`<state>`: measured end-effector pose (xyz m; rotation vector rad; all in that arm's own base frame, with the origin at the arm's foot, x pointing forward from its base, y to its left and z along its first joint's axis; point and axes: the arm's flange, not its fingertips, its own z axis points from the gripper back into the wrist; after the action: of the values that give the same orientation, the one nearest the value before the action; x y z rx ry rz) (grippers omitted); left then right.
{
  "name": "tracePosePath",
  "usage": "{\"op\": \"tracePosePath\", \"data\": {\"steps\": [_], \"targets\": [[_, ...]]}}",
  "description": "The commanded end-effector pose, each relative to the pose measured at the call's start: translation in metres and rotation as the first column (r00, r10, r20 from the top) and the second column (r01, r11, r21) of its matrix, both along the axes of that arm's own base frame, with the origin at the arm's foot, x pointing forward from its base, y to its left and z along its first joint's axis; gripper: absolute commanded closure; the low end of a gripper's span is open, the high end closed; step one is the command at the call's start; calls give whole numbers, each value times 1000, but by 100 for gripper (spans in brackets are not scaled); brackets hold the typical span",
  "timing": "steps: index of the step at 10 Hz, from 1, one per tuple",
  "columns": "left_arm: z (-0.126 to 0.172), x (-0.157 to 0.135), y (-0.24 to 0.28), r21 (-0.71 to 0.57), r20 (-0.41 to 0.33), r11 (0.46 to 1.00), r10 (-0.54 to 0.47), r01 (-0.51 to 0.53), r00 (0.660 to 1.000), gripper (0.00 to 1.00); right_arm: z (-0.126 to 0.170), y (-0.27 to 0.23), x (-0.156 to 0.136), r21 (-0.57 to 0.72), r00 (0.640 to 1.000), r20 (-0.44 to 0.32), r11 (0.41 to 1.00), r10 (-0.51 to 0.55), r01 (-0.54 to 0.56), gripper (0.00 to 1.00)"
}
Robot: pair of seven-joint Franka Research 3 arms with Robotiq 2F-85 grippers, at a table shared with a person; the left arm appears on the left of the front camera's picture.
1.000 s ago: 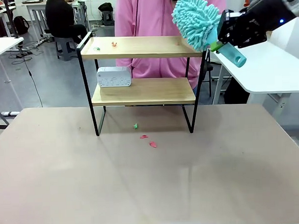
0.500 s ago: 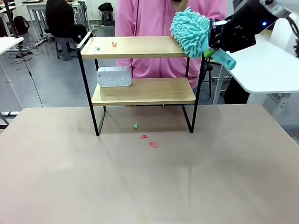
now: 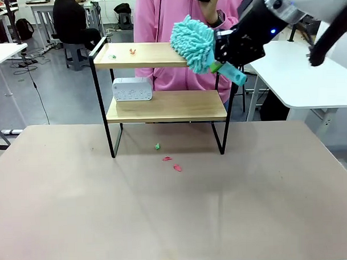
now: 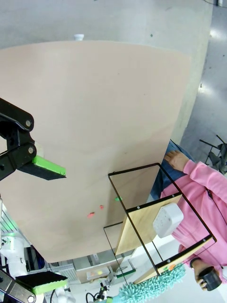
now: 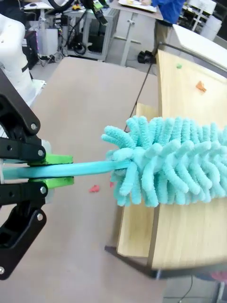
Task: Clean the shelf.
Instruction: Clean the remaining tier of the Shelf with the Duster once objects are removed.
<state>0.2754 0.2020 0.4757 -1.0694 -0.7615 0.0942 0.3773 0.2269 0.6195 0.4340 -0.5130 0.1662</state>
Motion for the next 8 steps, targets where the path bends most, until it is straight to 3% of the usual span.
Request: {"op": "tracePosePath", "data": {"steps": [1, 6, 8], "targets": [[1, 1, -1, -4, 29, 1000, 0, 0, 1000, 0, 10, 12, 8, 30, 996, -19, 996, 83, -83, 87], [1, 1, -1, -4, 29, 1000, 0, 0, 1000, 0, 3, 62, 32, 46, 971, -46, 972, 234, -232, 87], [1, 1, -1, -4, 29, 1000, 0, 0, 1000, 0, 7, 70, 37, 85, 940, -77, 942, 332, -325, 87]]}}
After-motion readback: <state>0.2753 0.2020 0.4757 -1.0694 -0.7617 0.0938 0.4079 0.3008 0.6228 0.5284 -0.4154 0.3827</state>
